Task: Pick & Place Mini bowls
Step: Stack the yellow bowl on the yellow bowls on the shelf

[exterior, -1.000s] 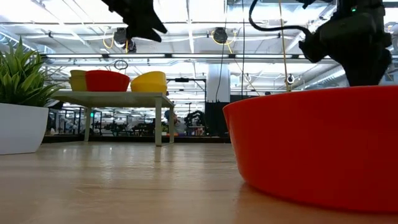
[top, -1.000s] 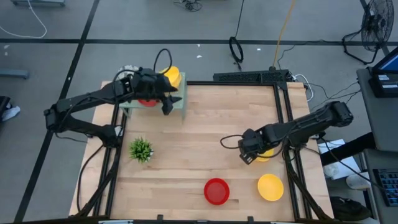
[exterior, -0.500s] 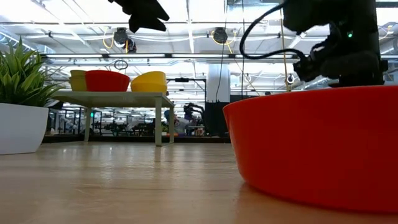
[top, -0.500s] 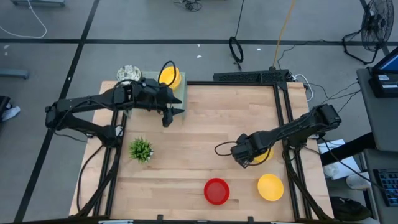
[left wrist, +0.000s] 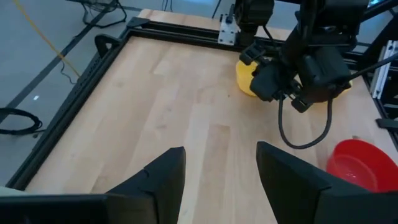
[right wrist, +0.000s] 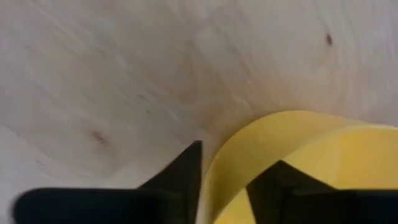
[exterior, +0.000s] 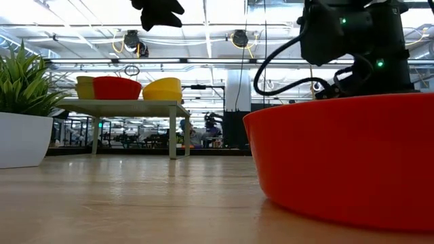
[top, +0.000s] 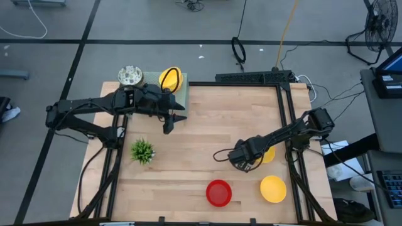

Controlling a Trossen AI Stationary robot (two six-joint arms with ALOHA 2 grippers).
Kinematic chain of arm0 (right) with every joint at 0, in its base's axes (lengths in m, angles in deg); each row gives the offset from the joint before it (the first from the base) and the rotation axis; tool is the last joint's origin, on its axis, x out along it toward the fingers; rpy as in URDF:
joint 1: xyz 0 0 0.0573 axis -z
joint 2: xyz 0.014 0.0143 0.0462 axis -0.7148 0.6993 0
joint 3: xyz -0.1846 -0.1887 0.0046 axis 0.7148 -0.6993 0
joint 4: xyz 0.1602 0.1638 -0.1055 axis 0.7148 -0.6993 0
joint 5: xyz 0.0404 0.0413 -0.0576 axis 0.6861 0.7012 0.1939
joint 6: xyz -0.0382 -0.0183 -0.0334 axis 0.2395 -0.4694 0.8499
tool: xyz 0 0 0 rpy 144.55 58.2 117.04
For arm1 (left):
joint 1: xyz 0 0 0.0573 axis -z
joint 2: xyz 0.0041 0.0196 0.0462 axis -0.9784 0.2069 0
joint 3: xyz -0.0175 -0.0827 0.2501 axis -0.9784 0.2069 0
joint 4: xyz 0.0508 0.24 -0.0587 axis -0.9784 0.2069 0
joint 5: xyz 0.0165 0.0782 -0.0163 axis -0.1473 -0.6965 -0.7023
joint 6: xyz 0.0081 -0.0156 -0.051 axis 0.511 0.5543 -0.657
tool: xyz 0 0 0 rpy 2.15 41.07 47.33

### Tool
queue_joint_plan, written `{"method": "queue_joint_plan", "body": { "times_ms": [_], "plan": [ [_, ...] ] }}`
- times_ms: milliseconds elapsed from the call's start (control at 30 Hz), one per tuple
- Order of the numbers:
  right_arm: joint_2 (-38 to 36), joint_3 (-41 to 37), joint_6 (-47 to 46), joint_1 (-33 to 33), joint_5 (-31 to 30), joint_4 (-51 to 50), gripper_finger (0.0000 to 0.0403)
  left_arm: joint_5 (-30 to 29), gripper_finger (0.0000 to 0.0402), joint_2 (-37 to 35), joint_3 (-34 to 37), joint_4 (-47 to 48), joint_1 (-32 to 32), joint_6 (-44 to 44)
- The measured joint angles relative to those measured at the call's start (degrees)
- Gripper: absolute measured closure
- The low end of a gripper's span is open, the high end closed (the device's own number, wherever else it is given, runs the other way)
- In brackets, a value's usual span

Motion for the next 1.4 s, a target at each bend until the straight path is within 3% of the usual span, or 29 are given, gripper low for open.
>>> {"method": "queue_joint_plan", "body": {
  "times_ms": [133,333,533,667,1167,1400],
  "plan": [
    [0.0,0.0,1.8,0.0,-0.1,2.7,0.0385,0.0,0.0201,0.0,0.0,0.0,0.4,-0.1],
    [-0.1,0.0,9.8,0.1,-0.6,14.5,0.04,0.0,0.0201,0.0,0.0,0.0,0.5,-0.2],
    [-0.1,0.1,22.6,2.6,-4.2,37.3,0.0401,0.0,0.0202,0.0,0.0,0.0,0.5,-0.2],
    [0.0,0.1,27.2,6.0,-4.1,45.8,0.0402,0.0,0.0202,0.0,0.0,0.0,0.5,-1.2],
    [9.0,4.1,35.9,9.7,-1.3,56.6,0.0401,0.0,0.0202,0.0,0.0,0.1,0.5,-1.3],
    [9.1,6.6,38.8,9.7,-0.7,56.3,0.0357,0.0,0.0202,0.0,0.0,2.8,0.5,-1.2]
  ]
}}
